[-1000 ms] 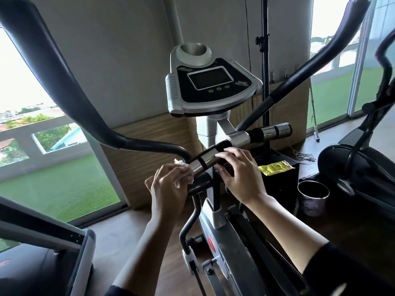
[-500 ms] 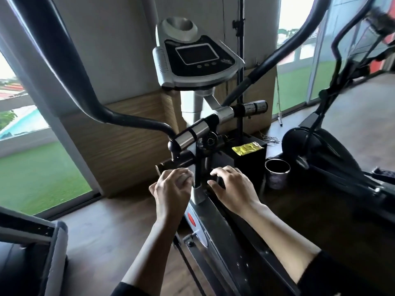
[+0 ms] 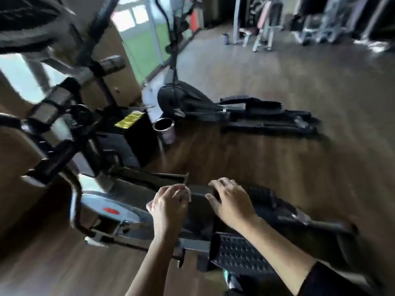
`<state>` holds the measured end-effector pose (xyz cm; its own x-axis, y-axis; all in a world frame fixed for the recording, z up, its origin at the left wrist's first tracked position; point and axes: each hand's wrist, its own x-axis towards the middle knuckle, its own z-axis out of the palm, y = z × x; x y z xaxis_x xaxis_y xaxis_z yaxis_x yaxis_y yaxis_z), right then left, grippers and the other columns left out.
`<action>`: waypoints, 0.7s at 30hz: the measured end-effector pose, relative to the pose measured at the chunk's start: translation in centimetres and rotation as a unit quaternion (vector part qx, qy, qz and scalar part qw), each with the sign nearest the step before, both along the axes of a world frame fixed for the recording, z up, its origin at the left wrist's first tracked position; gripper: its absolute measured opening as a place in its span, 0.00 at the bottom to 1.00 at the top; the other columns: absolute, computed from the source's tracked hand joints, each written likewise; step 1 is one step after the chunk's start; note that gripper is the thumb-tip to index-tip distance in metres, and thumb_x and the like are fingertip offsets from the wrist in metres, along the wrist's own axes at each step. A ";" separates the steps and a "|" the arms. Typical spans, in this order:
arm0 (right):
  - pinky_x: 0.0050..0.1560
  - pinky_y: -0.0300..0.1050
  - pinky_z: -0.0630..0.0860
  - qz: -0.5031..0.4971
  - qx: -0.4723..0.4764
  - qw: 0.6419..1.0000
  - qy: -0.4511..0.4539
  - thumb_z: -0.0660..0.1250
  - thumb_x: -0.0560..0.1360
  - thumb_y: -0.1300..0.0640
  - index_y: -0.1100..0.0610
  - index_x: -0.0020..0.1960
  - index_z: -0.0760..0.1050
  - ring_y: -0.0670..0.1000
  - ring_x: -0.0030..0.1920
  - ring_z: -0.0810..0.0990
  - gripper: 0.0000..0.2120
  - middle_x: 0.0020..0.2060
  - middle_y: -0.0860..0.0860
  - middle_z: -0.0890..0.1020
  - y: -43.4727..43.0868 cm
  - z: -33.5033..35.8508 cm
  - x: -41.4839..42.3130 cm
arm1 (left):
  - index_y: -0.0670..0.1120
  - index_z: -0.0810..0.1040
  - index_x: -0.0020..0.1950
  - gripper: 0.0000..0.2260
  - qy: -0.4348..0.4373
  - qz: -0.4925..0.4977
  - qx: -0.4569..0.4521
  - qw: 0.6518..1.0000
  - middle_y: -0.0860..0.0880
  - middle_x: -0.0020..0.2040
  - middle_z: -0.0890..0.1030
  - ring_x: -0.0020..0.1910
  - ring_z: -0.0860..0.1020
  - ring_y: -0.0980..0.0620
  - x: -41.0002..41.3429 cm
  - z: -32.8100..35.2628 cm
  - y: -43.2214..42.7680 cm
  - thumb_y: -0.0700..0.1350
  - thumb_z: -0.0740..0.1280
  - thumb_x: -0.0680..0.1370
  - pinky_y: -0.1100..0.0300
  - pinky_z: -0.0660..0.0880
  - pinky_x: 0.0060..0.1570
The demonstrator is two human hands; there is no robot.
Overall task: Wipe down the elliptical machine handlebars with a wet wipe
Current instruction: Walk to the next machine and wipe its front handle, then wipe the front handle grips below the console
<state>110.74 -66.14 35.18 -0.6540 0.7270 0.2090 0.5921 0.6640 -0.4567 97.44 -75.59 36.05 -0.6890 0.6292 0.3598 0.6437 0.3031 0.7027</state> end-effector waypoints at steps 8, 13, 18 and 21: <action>0.50 0.50 0.76 -0.223 -0.036 0.974 -0.030 0.63 0.77 0.48 0.56 0.57 0.77 0.56 0.51 0.78 0.14 0.50 0.53 0.81 -2.8 -2.6 17.3 | 0.59 0.82 0.39 0.08 -0.063 -0.201 -0.100 0.972 0.66 0.39 0.74 0.51 0.78 0.57 15.0 -3.3 3.5 0.44 0.73 0.71 0.54 0.62 0.51; 0.41 0.49 0.78 -0.344 -0.051 0.938 -0.010 0.59 0.74 0.46 0.56 0.50 0.79 0.55 0.45 0.80 0.16 0.44 0.52 0.82 -3.8 -3.3 27.1 | 0.61 0.81 0.38 0.09 -0.075 -0.320 -0.117 0.937 0.61 0.43 0.79 0.49 0.79 0.55 24.8 -3.5 6.1 0.45 0.73 0.69 0.48 0.68 0.53; 0.44 0.51 0.77 -0.420 -0.072 0.905 0.011 0.55 0.74 0.46 0.55 0.53 0.79 0.56 0.47 0.79 0.19 0.45 0.52 0.81 -4.1 -3.8 38.6 | 0.60 0.81 0.39 0.06 -0.051 -0.384 -0.115 0.915 0.64 0.40 0.80 0.46 0.78 0.60 36.7 -3.9 8.8 0.50 0.66 0.66 0.56 0.60 0.48; 0.49 0.54 0.75 -0.438 -0.104 0.893 -0.003 0.50 0.75 0.43 0.55 0.56 0.76 0.56 0.51 0.77 0.24 0.50 0.52 0.79 -3.5 -4.6 46.0 | 0.65 0.73 0.50 0.17 -0.048 -0.425 -0.106 0.898 0.78 0.39 0.73 0.44 0.74 0.62 44.8 -3.8 10.0 0.47 0.64 0.65 0.53 0.62 0.48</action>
<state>156.72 -69.66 30.54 0.1843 0.9828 0.0089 0.8457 -0.1540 -0.5109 142.22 -65.57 32.23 0.0513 0.9896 0.1346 0.6457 -0.1357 0.7515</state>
